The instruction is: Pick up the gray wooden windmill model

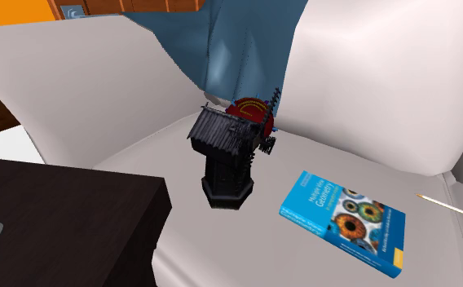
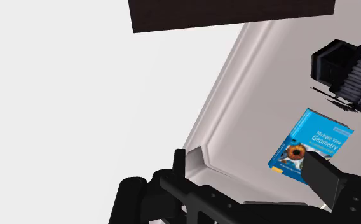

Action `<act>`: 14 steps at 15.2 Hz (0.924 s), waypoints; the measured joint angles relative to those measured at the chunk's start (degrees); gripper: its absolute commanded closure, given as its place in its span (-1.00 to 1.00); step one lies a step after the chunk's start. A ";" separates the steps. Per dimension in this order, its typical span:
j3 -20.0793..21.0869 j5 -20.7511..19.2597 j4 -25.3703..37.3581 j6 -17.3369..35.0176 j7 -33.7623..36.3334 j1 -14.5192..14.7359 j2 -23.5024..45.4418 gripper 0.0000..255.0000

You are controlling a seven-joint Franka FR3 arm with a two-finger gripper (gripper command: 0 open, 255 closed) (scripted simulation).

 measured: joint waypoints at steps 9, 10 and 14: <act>9.71 3.19 0.79 1.54 13.68 0.42 8.06 -1.00; 11.20 3.62 1.24 1.82 15.85 0.49 9.66 -1.00; 16.04 4.44 3.97 2.27 23.48 0.37 16.20 -1.00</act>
